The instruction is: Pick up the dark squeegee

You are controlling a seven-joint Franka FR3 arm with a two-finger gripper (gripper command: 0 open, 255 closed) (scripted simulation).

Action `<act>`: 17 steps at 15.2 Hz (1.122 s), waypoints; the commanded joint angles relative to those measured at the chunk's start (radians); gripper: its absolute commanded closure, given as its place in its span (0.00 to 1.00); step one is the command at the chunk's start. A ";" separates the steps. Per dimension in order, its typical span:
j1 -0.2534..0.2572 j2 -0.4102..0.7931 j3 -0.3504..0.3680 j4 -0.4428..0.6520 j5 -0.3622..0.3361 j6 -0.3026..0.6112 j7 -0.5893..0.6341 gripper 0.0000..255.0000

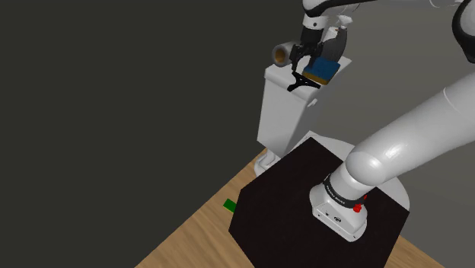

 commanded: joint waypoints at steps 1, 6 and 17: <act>-0.002 0.020 -0.005 -0.004 0.001 0.025 -0.003 0.00; -0.003 0.039 -0.009 -0.053 0.003 0.092 -0.003 0.00; -0.004 0.041 -0.010 -0.062 0.003 0.103 -0.004 1.00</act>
